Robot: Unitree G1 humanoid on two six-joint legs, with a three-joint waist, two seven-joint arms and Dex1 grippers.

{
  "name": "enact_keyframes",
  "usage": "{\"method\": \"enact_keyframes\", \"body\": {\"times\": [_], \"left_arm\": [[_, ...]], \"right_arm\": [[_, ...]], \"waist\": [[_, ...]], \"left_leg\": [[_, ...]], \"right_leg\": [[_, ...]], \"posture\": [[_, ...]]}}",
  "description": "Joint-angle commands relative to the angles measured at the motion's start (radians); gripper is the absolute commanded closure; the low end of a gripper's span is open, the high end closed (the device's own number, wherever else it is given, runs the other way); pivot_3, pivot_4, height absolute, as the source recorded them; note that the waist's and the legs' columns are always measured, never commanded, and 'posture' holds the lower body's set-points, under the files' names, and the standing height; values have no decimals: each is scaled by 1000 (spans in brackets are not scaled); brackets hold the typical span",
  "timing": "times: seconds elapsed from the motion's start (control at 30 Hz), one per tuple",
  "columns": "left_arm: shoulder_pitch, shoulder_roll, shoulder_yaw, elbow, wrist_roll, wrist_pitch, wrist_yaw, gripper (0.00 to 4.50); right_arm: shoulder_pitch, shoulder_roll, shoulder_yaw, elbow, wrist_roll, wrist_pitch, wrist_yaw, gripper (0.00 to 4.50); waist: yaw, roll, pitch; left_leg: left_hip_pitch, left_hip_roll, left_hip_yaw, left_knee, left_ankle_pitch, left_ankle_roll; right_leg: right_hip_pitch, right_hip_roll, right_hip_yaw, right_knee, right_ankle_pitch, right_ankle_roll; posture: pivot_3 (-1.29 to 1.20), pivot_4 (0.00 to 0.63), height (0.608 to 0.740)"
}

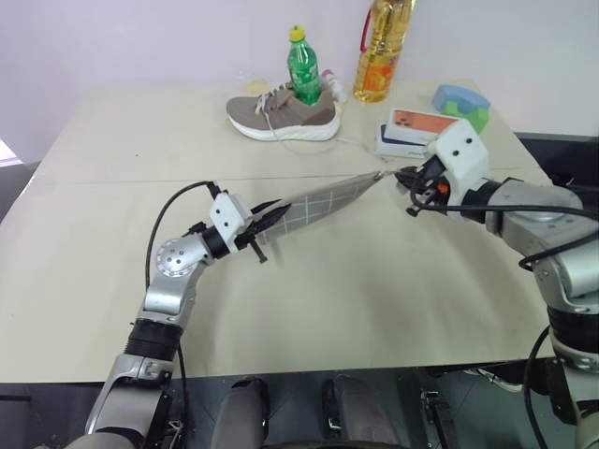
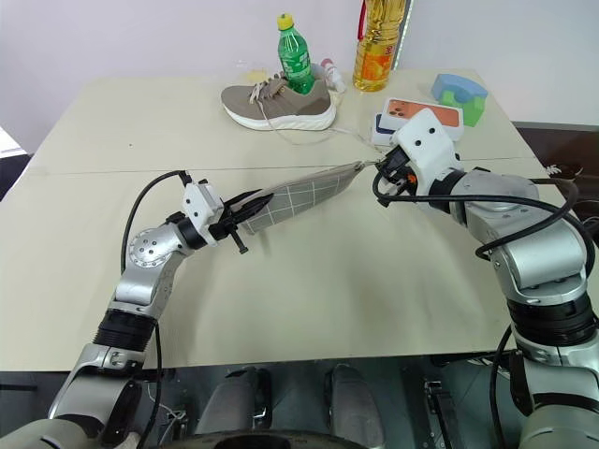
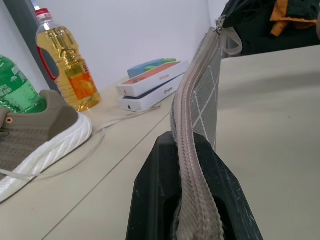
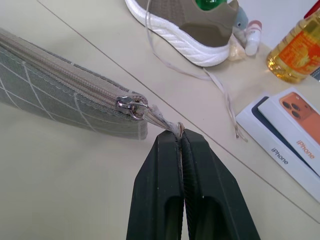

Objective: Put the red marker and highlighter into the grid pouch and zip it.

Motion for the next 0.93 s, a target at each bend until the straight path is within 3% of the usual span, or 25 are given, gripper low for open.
{"method": "enact_keyframes", "body": {"times": [0.03,0.17,0.3,0.57,0.93], "left_arm": [[33,32,25,22,-9,22,-9,4500],[51,39,29,-18,-43,76,-25,2910],[92,69,59,-72,-67,140,-14,905],[217,167,146,-149,-99,308,32,905],[269,187,175,-170,-76,405,101,905]], "right_arm": [[13,-55,-29,-12,-31,-25,24,4463],[57,-72,-31,-55,-5,-37,73,3013],[136,-82,-64,-94,26,-55,122,891],[355,-54,-203,-130,97,-121,192,891],[416,40,-234,-33,91,-192,142,891]], "waist": [[1,0,0],[-1,0,0],[3,0,0],[1,0,0],[2,-1,0]], "left_leg": [[0,0,0,0,0,0],[0,0,0,0,0,0],[0,0,0,0,0,0],[0,0,0,0,0,0],[1,0,0,0,0,0]], "right_leg": [[0,0,0,0,0,0],[0,0,0,0,0,0],[0,0,0,0,0,0],[0,-1,0,-1,0,0],[1,-1,0,0,0,0]], "posture": [[0,150,740],[0,150,740],[0,150,740],[0,150,740],[0,150,740]]}}
